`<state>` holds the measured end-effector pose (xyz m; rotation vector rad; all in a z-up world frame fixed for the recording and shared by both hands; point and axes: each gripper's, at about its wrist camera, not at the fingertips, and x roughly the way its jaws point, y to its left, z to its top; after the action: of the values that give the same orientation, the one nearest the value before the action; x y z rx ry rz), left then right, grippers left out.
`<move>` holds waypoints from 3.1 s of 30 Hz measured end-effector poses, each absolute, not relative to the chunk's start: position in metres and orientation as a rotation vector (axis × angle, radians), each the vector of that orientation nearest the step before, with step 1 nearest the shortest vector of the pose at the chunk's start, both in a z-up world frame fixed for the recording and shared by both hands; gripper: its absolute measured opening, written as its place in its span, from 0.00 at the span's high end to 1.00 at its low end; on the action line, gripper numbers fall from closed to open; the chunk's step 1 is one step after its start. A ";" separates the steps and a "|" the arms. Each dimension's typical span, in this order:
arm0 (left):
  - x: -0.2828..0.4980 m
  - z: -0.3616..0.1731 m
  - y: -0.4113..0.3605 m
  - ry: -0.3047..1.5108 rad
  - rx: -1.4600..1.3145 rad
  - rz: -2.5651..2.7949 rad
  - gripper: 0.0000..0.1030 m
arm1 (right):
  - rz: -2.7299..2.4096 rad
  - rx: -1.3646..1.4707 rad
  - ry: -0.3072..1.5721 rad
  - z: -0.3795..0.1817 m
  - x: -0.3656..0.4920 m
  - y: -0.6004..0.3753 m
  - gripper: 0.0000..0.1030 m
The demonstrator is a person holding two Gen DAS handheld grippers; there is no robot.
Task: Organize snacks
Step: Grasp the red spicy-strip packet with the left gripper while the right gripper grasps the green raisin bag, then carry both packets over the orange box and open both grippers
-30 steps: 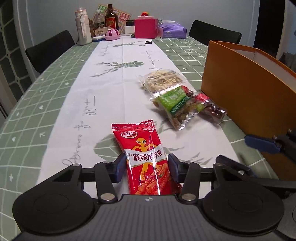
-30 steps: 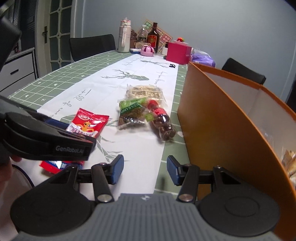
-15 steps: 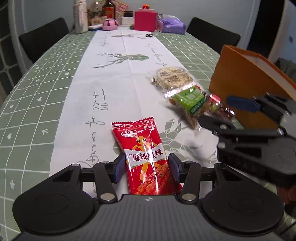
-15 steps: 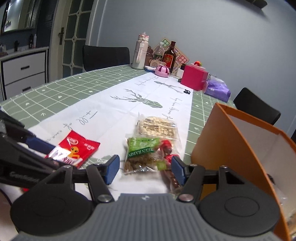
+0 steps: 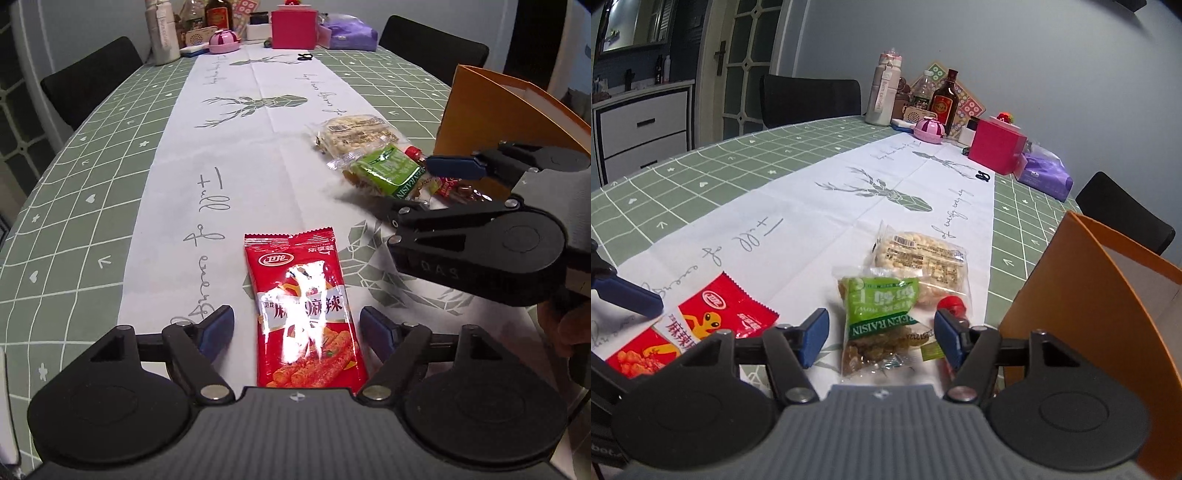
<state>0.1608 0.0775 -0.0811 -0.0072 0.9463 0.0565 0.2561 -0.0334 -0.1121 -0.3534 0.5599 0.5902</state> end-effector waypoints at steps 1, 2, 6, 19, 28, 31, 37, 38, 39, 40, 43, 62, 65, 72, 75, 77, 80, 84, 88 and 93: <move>0.160 -0.082 0.077 0.942 -0.009 0.060 0.10 | 0.586 -0.355 0.569 -0.114 0.257 -0.034 0.45; 0.160 -0.082 0.076 0.937 -0.009 0.062 0.10 | 0.588 -0.352 0.584 -0.116 0.258 -0.035 0.48; 0.159 -0.082 0.075 0.924 -0.014 0.064 0.14 | 0.588 -0.324 0.593 -0.118 0.255 -0.041 0.51; 0.151 -0.078 0.070 0.908 -0.029 0.054 0.49 | 0.603 -0.266 0.646 -0.109 0.229 -0.053 0.54; 0.139 -0.064 0.070 0.922 -0.073 0.041 0.52 | 0.609 -0.260 0.669 -0.090 0.210 -0.070 0.57; 0.134 -0.054 0.068 0.911 -0.068 0.018 0.52 | 0.624 -0.271 0.694 -0.080 0.206 -0.075 0.57; 0.127 -0.031 0.057 0.901 0.000 -0.037 0.52 | 0.662 -0.268 0.754 -0.061 0.203 -0.093 0.58; 0.126 -0.027 0.054 0.901 0.018 -0.047 0.52 | 0.671 -0.273 0.758 -0.058 0.202 -0.096 0.58; 0.126 -0.023 0.052 0.902 0.032 -0.054 0.52 | 0.677 -0.278 0.761 -0.054 0.200 -0.098 0.58; 0.127 -0.018 0.049 0.903 0.047 -0.065 0.52 | 0.682 -0.284 0.762 -0.051 0.198 -0.100 0.58; 0.130 -0.002 0.043 0.904 0.088 -0.100 0.52 | 0.704 -0.300 0.758 -0.037 0.194 -0.109 0.58; 0.178 0.050 -0.049 0.949 0.475 -0.381 0.52 | 0.761 -0.305 0.863 0.017 0.211 -0.174 0.96; 0.171 0.031 -0.052 1.000 0.470 -0.411 0.52 | 0.793 -0.325 0.897 -0.001 0.193 -0.172 0.87; 0.154 0.006 -0.046 1.061 0.468 -0.444 0.52 | 0.892 -0.458 0.915 -0.036 0.146 -0.167 0.55; 0.149 0.004 -0.045 1.067 0.468 -0.446 0.52 | 0.933 -0.586 0.905 -0.048 0.131 -0.157 0.34; 0.147 0.004 -0.045 1.062 0.466 -0.448 0.52 | 0.936 -0.646 0.928 -0.059 0.124 -0.152 0.31; 0.142 0.005 -0.044 1.057 0.466 -0.457 0.52 | 0.884 -0.704 0.954 -0.075 0.123 -0.148 0.32; 0.140 0.003 -0.042 1.058 0.467 -0.457 0.52 | 0.852 -0.682 0.991 -0.089 0.125 -0.147 0.32; 0.141 0.001 -0.039 1.059 0.459 -0.455 0.52 | 0.814 -0.700 0.961 -0.093 0.120 -0.143 0.42; 0.141 0.002 -0.040 1.056 0.465 -0.459 0.52 | 0.815 -0.756 0.928 -0.091 0.115 -0.137 0.62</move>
<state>0.1412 -0.0404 0.0024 0.4650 1.0557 -0.4588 0.1150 -0.1370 -0.0905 -0.7556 0.9280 0.8152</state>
